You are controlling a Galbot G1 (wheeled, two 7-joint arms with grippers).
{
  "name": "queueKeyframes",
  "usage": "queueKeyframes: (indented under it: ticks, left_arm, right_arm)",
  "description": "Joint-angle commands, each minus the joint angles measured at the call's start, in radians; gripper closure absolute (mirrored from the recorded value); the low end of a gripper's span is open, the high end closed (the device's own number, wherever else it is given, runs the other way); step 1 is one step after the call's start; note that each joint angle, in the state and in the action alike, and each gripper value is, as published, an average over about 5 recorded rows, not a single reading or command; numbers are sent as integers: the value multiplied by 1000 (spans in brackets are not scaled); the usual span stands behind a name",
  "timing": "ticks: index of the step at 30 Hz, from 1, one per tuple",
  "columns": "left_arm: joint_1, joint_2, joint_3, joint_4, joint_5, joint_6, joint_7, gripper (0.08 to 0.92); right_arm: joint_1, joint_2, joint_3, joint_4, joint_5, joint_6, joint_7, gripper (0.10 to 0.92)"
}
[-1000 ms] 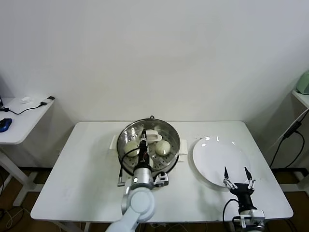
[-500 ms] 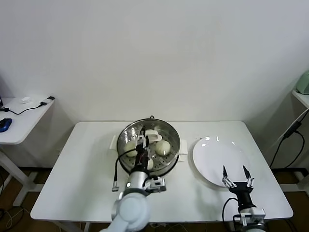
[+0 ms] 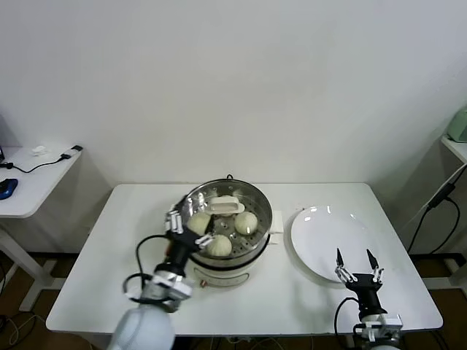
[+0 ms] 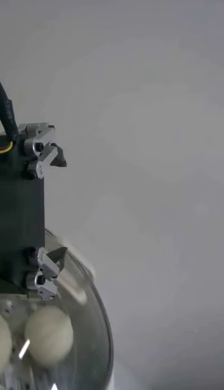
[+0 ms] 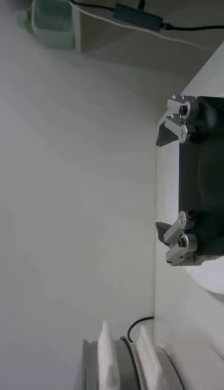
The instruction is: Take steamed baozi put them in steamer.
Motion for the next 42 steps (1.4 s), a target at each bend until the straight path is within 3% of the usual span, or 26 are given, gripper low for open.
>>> queueKeyframes:
  ticks: [1,9,14,24,42]
  left_arm:
    - [194,75,-507,83,-1037,-366,-66,177]
    - [210,51,-410,290,-906,-469,-58,177]
    - [212,26,-335,349,-834,-506,-60,177]
    - [216,11,-260,346,-768,-515,-57,177]
    - [243,4,-247,303,-744,-512,-55,177]
  right_arm:
    - [-5,-3,-5,-2,20,30,-13,203]
    - [5,4,-7,-24,18,33,-9,203]
    - [4,7,-9,-21,15,21,-12,203]
    - [-8,-1,-7,-15,11,13,-17,203]
    - [-12,0,-10,-16,-18,31,-16,203]
